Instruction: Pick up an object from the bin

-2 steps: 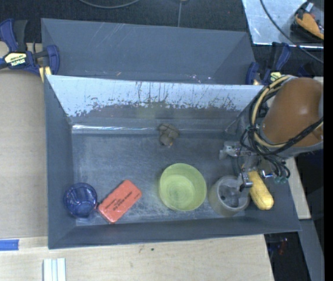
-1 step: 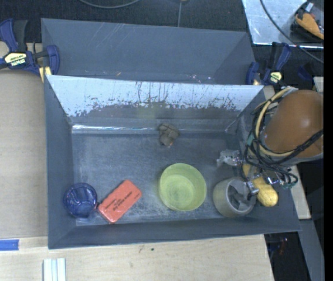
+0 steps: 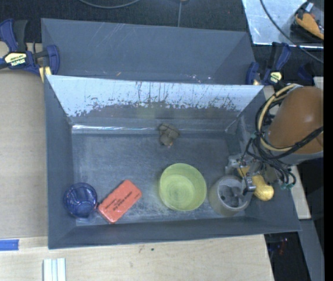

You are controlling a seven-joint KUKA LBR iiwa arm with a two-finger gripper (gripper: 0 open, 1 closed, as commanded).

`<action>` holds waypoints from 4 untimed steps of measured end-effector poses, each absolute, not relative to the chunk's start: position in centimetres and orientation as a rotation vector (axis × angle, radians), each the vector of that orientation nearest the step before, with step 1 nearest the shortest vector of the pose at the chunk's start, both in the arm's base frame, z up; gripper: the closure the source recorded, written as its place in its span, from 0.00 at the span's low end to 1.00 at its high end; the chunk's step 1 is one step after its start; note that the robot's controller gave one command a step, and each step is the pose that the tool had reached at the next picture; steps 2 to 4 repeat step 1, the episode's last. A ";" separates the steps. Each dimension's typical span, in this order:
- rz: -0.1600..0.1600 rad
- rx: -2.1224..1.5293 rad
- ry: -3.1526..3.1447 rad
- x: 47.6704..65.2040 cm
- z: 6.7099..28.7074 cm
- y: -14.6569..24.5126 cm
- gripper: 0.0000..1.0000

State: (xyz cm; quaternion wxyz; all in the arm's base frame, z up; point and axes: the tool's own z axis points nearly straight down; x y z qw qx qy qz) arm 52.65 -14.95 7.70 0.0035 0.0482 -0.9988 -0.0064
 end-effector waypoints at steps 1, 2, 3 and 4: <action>-0.020 0.152 -3.131 52.7 7.7 -14.9 1.00; -0.020 0.152 -3.131 52.7 7.7 -14.9 1.00; -0.020 0.152 -3.131 52.7 7.7 -14.9 1.00; -0.020 0.152 -3.131 52.7 7.7 -14.9 1.00</action>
Offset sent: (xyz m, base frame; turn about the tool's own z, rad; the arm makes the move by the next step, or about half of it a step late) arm 0.0000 0.0001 0.0548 -0.0003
